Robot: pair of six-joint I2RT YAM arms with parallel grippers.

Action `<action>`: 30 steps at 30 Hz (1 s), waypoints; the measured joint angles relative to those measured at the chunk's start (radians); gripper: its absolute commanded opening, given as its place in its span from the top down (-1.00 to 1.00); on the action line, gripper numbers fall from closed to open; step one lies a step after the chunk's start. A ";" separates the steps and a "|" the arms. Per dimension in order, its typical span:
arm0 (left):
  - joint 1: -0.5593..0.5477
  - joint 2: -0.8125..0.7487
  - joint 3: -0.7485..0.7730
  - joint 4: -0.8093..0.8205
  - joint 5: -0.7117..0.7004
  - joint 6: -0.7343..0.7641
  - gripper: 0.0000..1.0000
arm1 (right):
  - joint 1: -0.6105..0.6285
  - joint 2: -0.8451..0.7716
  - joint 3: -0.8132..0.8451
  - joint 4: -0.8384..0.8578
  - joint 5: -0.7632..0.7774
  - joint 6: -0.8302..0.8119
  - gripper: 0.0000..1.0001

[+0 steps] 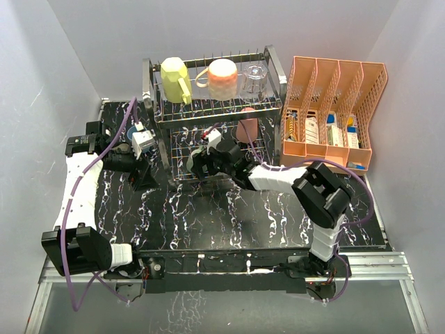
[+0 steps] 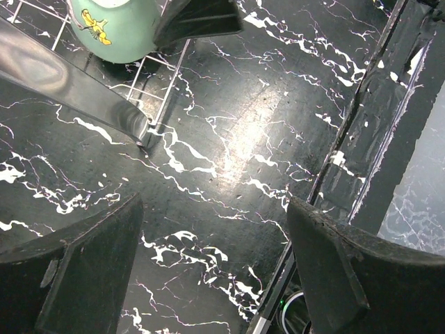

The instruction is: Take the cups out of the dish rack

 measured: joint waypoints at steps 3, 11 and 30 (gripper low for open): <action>0.000 0.000 0.001 -0.001 -0.003 0.002 -0.62 | -0.001 0.054 0.039 -0.039 0.021 -0.021 -0.69; 0.000 0.000 0.001 -0.001 -0.003 0.007 -0.62 | -0.006 0.113 0.101 -0.076 0.055 -0.033 -0.72; 0.000 0.000 0.001 -0.026 -0.008 0.032 -0.62 | -0.008 0.223 0.200 0.016 0.046 -0.087 -0.97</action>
